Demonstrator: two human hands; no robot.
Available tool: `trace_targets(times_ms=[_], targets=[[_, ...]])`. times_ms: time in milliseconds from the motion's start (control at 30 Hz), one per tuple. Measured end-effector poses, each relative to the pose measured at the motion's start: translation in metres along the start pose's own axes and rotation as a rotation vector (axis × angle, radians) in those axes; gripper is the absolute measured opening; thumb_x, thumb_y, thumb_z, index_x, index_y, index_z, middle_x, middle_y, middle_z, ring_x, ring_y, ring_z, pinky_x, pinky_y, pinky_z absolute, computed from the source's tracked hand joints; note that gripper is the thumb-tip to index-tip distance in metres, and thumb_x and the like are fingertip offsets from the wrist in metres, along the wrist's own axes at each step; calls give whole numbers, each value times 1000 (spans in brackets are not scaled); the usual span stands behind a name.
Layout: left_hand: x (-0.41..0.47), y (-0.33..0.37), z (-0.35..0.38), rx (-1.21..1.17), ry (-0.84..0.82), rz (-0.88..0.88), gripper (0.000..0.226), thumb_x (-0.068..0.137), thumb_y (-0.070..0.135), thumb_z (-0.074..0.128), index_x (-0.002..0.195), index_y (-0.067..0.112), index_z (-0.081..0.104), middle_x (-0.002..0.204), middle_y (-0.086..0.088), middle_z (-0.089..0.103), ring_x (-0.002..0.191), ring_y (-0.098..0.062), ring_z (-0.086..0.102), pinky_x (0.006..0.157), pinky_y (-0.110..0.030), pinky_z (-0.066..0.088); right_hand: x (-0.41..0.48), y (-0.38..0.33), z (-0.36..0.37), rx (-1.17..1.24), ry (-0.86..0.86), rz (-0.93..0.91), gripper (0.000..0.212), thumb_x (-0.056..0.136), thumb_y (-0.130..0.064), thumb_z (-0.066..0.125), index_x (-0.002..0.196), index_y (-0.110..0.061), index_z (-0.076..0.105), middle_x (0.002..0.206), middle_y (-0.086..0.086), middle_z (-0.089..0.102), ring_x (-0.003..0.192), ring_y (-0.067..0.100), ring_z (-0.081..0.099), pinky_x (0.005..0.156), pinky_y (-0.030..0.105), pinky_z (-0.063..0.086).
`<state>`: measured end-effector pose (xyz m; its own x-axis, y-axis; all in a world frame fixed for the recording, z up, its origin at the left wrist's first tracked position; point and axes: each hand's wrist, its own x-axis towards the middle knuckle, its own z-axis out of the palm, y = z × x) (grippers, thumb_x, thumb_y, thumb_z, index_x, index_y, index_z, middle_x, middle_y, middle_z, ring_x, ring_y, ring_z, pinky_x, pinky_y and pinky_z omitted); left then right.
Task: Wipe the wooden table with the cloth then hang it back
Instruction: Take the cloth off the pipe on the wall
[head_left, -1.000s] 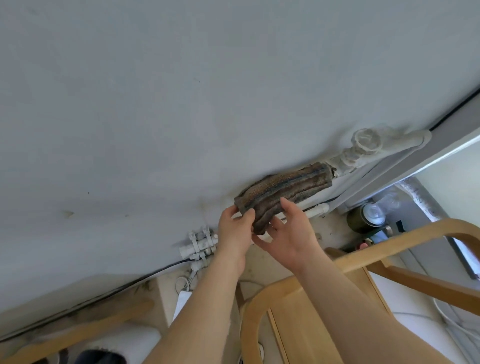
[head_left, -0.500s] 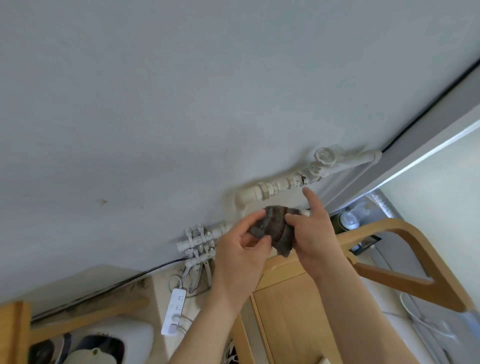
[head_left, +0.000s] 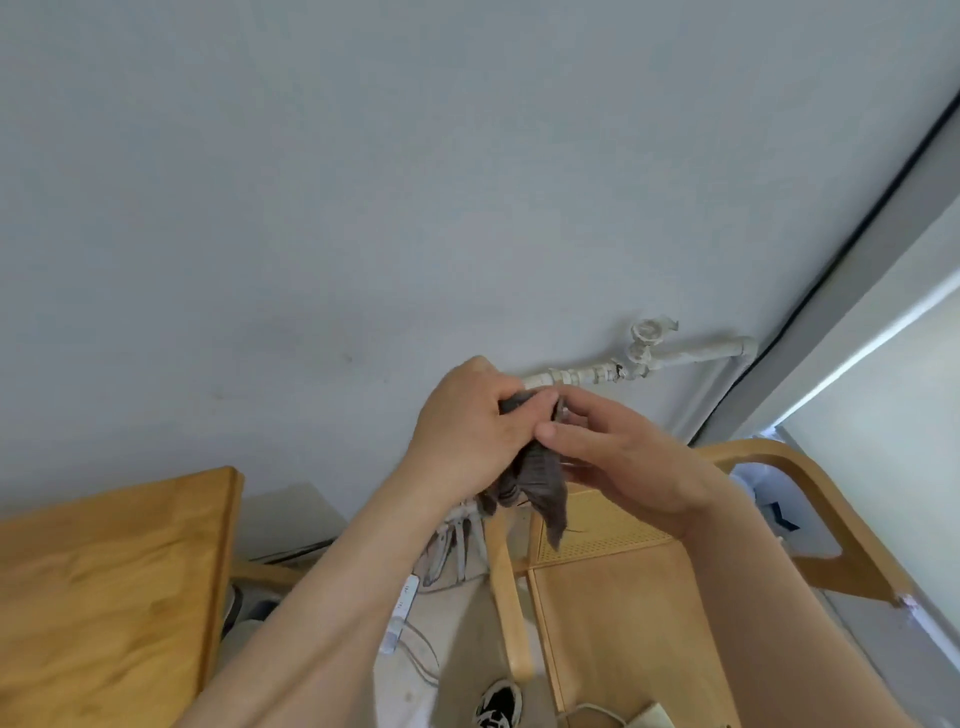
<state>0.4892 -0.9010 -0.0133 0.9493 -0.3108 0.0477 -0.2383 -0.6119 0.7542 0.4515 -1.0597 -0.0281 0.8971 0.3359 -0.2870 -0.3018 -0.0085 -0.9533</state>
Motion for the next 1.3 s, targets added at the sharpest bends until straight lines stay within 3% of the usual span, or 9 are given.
trace_targets(times_ms=[133,233,367,533,733,833,1000,1200,1300], targets=[[-45,11,-31,-120,127,-2,52,74,46,58,62,-3,48,83,-23,56,68,-26,53,66,-40,43,-22,-6,43,-230,127,-67,41,83,0,57,108,-32,58,111,12,61,92,28,68,83,45,58],[-81,8,-61,-140,253,13,46,76,38,61,54,3,42,64,-14,46,58,-23,45,59,-36,37,-30,-11,73,-389,201,-179,37,88,-5,57,103,-38,55,97,2,62,74,17,67,65,34,55],[-131,-4,-104,-141,295,-42,54,89,29,65,52,13,28,50,3,20,45,-12,22,47,-25,20,-42,-16,93,-140,-77,-219,41,83,-13,71,117,-36,64,100,16,66,96,36,66,88,45,55],[-192,-38,-140,-599,339,-276,41,90,40,60,67,6,66,69,-7,67,63,-17,62,63,-26,44,-40,-24,117,58,-395,-83,79,58,-27,92,130,-25,59,126,20,63,115,40,61,95,48,51],[-261,-83,-173,-741,333,-356,28,90,28,63,65,18,62,63,0,62,56,-13,57,53,-22,45,-30,-31,204,-315,-456,-16,35,89,6,60,116,-15,66,106,13,74,99,29,70,93,43,54],[-304,-118,-196,-648,276,-423,18,83,32,73,82,17,63,77,-4,61,68,-17,57,68,-30,46,-29,-27,249,-417,-397,-78,33,94,8,51,105,-16,70,94,6,76,81,17,71,71,31,57],[-369,-156,-227,-728,262,-446,13,88,2,63,90,15,65,69,4,59,64,-11,55,58,-22,46,-22,-8,324,-110,-450,-158,67,81,31,37,112,-21,67,123,-1,68,101,6,65,75,36,41],[-417,-188,-244,-681,220,-520,21,83,7,54,88,18,71,84,2,69,74,-12,61,67,-26,46,-26,22,414,108,-489,46,50,68,24,31,72,-4,72,51,15,59,43,20,50,45,22,46],[-433,-200,-250,-798,44,-485,26,74,18,60,96,11,71,92,-7,69,83,-20,63,79,-30,49,-28,33,448,470,-521,193,28,65,6,42,82,0,64,52,10,46,43,18,42,42,24,43]])
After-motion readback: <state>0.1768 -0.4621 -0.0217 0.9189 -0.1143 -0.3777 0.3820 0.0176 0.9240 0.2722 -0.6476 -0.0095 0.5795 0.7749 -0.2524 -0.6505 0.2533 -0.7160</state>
